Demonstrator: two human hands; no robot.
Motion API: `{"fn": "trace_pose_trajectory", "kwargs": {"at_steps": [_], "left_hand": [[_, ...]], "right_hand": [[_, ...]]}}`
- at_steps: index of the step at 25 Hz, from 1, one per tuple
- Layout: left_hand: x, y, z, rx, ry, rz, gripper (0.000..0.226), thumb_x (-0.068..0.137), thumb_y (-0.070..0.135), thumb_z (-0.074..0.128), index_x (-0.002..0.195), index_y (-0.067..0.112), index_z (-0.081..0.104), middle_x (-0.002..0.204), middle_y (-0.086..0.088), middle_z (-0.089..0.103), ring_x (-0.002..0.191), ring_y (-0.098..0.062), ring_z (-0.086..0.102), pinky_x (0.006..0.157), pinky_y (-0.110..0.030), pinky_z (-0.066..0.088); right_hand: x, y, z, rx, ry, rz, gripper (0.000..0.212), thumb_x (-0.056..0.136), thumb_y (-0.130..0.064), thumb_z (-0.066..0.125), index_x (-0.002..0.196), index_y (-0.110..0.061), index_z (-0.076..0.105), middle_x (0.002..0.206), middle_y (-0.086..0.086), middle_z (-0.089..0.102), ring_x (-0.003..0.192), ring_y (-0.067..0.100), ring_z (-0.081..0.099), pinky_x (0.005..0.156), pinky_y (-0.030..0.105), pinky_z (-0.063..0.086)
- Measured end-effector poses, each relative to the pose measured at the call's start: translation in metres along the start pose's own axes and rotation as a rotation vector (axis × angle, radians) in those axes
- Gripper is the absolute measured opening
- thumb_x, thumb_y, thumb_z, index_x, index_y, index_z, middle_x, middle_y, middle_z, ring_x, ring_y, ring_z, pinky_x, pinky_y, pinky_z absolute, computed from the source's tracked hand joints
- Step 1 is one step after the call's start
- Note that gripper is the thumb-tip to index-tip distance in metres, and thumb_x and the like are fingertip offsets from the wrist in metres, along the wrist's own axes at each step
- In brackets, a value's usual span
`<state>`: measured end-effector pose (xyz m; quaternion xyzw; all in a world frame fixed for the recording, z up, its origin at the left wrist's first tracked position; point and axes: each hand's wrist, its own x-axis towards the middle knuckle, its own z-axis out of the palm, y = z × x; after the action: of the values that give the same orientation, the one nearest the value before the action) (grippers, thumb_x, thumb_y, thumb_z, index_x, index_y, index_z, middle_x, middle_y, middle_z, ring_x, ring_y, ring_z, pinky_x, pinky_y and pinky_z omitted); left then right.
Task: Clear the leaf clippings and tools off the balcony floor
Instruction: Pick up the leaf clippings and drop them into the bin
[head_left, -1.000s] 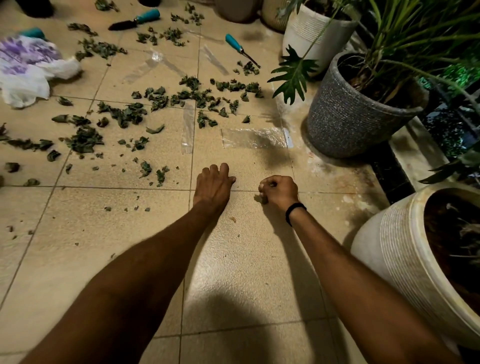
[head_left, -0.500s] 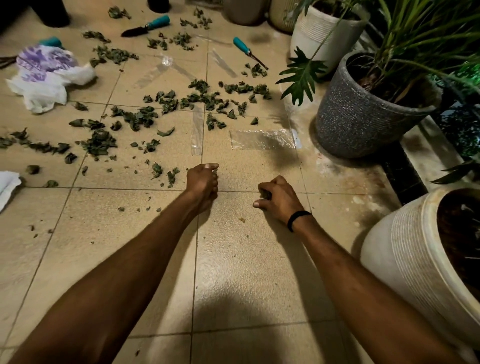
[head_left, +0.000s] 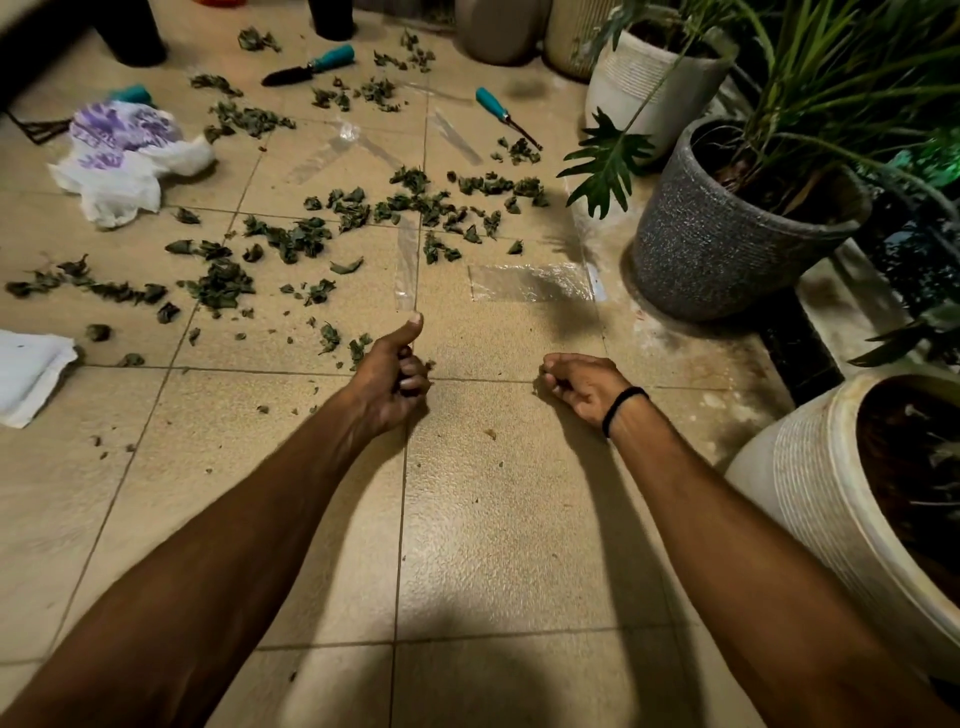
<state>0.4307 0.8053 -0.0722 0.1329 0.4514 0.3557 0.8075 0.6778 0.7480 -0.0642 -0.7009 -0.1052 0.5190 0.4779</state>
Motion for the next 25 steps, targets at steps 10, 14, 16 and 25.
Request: {"fn": "trace_pose_trajectory", "kwargs": {"at_steps": [10,14,16,25], "left_hand": [[0.012,-0.027,-0.028,1.450,0.250,0.636,0.046,0.093,0.040,0.065,0.117,0.003,0.052,0.099,-0.009,0.061,0.089,-0.026,0.058,0.070,-0.032,0.044],[0.021,-0.048,-0.027,1.728,0.241,0.803,0.047,0.092,0.048,0.064,0.110,0.006,0.052,0.097,-0.016,0.059,0.085,-0.030,0.055,0.068,-0.037,0.041],[0.026,-0.058,-0.031,1.832,0.275,0.882,0.029,0.100,0.035,0.055,0.106,0.007,0.051,0.096,-0.019,0.061,0.084,-0.034,0.056,0.068,-0.041,0.043],[0.005,-0.005,-0.019,0.497,0.565,0.416,0.036,0.103,0.030,0.040,0.079,0.011,0.058,0.078,-0.008,0.059,0.066,-0.021,0.053,0.062,-0.033,0.042]], "right_hand": [[-0.008,0.023,-0.009,-0.734,0.136,-0.365,0.011,0.088,-0.008,0.069,0.079,-0.012,0.074,0.085,0.005,0.074,0.077,0.014,0.068,0.069,0.021,0.056],[-0.012,0.049,0.007,-1.164,0.146,-0.671,0.011,0.090,-0.006,0.061,0.087,-0.003,0.071,0.092,0.010,0.062,0.083,0.022,0.059,0.058,0.013,0.034],[-0.010,0.051,0.013,-1.150,0.146,-0.662,0.017,0.086,0.001,0.055,0.083,-0.004,0.071,0.088,0.009,0.064,0.082,0.024,0.062,0.061,0.019,0.044],[-0.041,0.058,0.027,-1.036,-0.240,-0.536,0.014,0.081,-0.012,0.077,0.094,-0.014,0.075,0.090,-0.005,0.069,0.083,0.006,0.062,0.074,0.008,0.045]]}}
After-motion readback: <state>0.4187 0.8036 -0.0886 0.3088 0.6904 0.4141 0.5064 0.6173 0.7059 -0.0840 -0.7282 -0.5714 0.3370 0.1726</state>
